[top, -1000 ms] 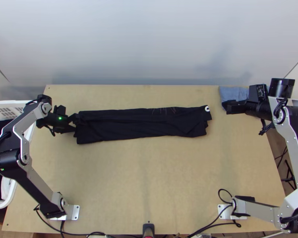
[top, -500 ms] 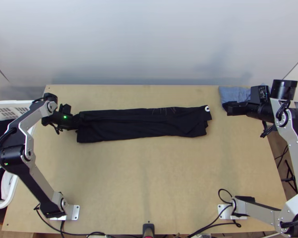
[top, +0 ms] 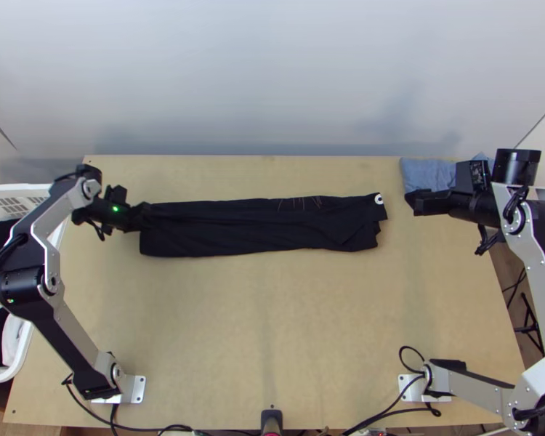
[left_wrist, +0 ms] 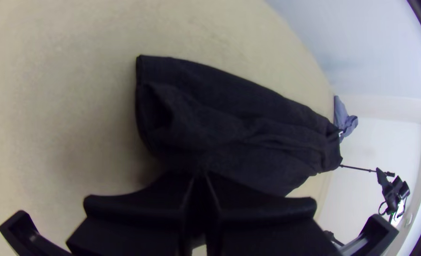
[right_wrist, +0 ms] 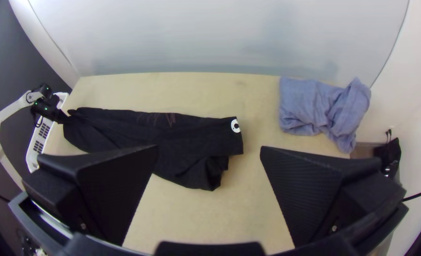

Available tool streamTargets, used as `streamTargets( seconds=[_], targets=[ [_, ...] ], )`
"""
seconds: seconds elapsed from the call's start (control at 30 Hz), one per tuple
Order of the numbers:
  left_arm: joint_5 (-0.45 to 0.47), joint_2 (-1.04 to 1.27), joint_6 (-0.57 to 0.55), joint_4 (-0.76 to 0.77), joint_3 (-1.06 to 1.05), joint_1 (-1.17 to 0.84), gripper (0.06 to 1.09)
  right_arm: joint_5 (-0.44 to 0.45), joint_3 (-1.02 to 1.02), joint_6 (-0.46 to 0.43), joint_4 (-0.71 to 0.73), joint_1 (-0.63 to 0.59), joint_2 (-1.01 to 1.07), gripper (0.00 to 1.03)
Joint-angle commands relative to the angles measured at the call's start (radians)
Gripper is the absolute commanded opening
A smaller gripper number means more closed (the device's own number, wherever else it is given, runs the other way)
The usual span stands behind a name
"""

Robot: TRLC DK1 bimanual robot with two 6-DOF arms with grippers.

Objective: Fold the t-shirt

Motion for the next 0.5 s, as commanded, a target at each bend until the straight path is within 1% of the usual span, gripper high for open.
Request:
streamTargets(
  seconds=[0.0, 0.2, 0.23, 0.47],
  targets=[
    [-0.013, -0.020, -0.006, -0.111, 0.139, 0.002, 0.16, 0.000, -0.044, 0.001, 0.000, 0.000, -0.016, 0.99],
    [-0.047, -0.035, -0.029, -0.225, 0.294, -0.104, 0.16, 0.000, -0.120, 0.003, 0.012, 0.007, -0.039, 0.99],
    [-0.071, -0.034, -0.044, -0.231, 0.312, -0.136, 0.16, 0.000, -0.137, 0.003, 0.012, 0.012, -0.044, 0.99],
    [-0.132, -0.005, -0.077, -0.272, 0.398, -0.283, 0.16, 0.000, -0.242, 0.018, 0.044, 0.026, -0.085, 0.99]
  ],
)
